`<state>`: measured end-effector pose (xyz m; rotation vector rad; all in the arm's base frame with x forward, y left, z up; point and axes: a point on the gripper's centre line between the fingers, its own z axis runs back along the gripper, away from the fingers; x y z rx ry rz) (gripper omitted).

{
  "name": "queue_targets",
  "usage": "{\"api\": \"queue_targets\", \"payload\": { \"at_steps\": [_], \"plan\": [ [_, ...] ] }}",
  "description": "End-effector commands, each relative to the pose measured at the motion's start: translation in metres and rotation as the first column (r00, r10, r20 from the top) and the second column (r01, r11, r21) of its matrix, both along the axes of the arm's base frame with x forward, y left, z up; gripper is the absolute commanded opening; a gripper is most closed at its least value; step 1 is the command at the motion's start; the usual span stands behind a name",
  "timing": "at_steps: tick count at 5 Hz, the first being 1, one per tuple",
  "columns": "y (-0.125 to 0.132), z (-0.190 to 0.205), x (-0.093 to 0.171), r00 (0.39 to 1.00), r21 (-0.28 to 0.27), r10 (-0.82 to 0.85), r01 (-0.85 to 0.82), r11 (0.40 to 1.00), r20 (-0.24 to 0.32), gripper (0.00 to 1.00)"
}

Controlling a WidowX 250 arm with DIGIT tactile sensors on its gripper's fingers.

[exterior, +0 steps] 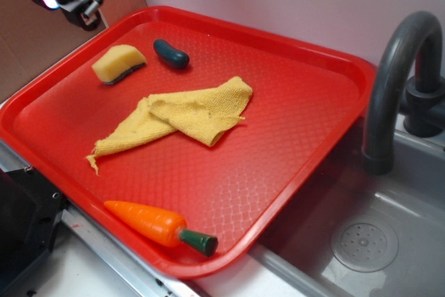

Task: Grab the green sponge.

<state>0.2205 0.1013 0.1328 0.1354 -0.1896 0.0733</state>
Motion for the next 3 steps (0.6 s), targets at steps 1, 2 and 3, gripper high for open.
{"api": "queue_targets", "payload": {
  "at_steps": [1, 2, 3],
  "plan": [
    [0.007, -0.032, 0.023, 0.998, 0.037, 0.061, -0.061, 0.997, 0.005, 1.0],
    [0.004, -0.049, 0.028, 0.999, -0.006, 0.052, -0.052, 0.999, -0.011, 1.0],
    [0.008, -0.063, 0.032, 0.997, -0.043, 0.057, -0.059, 0.997, -0.045, 1.0]
  ]
}}
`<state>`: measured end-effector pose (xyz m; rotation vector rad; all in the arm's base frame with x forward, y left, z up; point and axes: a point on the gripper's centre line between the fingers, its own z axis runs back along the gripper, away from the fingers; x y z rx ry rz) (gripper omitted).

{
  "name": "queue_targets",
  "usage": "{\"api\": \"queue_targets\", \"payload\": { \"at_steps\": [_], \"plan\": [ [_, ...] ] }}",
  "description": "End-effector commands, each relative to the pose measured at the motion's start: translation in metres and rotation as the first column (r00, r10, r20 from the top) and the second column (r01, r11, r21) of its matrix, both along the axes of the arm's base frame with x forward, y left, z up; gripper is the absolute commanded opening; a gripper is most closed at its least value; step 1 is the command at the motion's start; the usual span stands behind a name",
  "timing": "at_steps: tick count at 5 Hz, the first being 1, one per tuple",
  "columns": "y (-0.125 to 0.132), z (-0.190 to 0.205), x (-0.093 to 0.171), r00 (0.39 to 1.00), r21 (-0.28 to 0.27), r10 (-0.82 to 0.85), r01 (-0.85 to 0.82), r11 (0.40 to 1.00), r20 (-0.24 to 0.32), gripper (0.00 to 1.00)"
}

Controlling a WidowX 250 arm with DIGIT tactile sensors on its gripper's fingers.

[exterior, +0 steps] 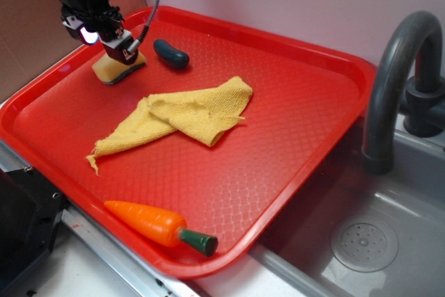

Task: Grab the green sponge.

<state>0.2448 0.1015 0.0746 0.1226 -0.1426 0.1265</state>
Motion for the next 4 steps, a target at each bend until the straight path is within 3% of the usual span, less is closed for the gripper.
{"api": "queue_targets", "payload": {
  "at_steps": [1, 2, 3, 4],
  "plan": [
    [0.01, -0.024, 0.008, 0.998, -0.045, 0.037, -0.04, 0.998, -0.048, 1.0],
    [0.012, -0.037, 0.007, 0.996, -0.09, 0.019, -0.026, 0.996, -0.083, 0.92],
    [0.007, -0.028, 0.003, 0.998, -0.083, -0.005, 0.0, 0.997, -0.06, 0.0],
    [0.006, -0.014, -0.002, 0.999, -0.073, 0.009, -0.012, 0.997, -0.035, 0.0]
  ]
}}
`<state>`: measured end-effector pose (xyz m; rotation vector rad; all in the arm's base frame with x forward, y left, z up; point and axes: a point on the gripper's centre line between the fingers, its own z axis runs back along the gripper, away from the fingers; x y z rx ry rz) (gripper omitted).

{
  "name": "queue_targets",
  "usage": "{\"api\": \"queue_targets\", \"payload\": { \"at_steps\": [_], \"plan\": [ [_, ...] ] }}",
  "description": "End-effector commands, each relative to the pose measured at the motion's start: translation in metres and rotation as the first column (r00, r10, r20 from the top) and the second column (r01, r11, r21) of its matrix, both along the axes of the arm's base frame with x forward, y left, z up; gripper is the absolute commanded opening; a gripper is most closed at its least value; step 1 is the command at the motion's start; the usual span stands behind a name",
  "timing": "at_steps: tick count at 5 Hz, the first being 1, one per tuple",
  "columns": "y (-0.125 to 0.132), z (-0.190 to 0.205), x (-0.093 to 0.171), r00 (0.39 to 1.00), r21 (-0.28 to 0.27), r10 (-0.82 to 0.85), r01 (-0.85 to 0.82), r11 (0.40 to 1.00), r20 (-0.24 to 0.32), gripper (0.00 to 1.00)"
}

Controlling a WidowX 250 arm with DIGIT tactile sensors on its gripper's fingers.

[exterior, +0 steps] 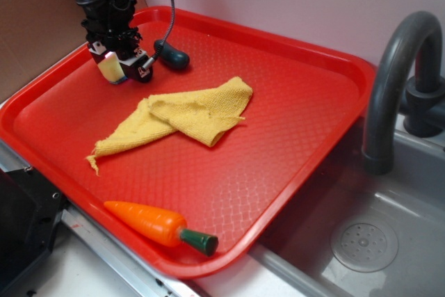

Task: Grab the green sponge.

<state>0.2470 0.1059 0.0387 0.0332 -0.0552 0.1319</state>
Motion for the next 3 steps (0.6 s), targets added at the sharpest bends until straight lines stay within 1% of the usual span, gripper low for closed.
{"api": "queue_targets", "payload": {
  "at_steps": [1, 2, 3],
  "plan": [
    [-0.008, 0.072, -0.007, 0.998, 0.123, 0.02, -0.026, 0.992, 0.053, 0.0],
    [-0.036, 0.118, -0.017, 0.994, 0.167, -0.004, -0.015, 0.986, 0.113, 0.0],
    [-0.072, 0.168, -0.041, 0.983, 0.008, -0.145, 0.145, 0.989, 0.113, 0.0]
  ]
}}
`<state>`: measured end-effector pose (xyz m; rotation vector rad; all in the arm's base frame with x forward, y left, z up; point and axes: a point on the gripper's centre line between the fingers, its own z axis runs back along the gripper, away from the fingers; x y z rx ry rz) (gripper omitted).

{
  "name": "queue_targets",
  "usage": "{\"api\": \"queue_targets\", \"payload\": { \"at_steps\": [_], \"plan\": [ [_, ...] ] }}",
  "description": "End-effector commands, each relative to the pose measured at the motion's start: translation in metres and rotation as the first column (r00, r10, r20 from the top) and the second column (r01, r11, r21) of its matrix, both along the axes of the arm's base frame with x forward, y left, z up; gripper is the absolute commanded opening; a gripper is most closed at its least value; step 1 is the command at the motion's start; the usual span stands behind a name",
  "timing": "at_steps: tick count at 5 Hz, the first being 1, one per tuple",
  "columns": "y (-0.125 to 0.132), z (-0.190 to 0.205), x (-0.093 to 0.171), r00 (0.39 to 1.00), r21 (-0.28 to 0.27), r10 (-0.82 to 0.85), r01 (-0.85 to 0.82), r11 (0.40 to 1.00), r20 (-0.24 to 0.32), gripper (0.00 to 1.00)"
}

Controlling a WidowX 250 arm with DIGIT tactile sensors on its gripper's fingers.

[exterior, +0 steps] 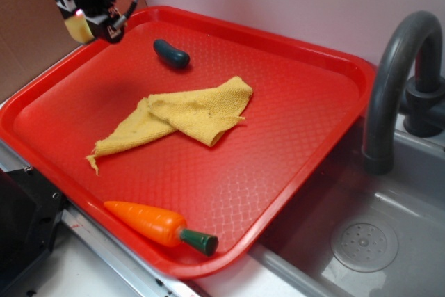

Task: Grab the green sponge.

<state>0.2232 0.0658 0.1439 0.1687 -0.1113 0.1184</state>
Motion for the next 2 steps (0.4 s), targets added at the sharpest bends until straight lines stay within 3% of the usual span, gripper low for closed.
{"api": "queue_targets", "payload": {
  "at_steps": [1, 2],
  "plan": [
    [-0.0588, 0.1021, -0.0491, 0.965, -0.272, -0.241, 0.26, 0.926, 0.102, 0.0],
    [-0.052, 0.1055, -0.0471, 0.959, -0.321, -0.278, 0.282, 0.904, 0.059, 0.0]
  ]
}}
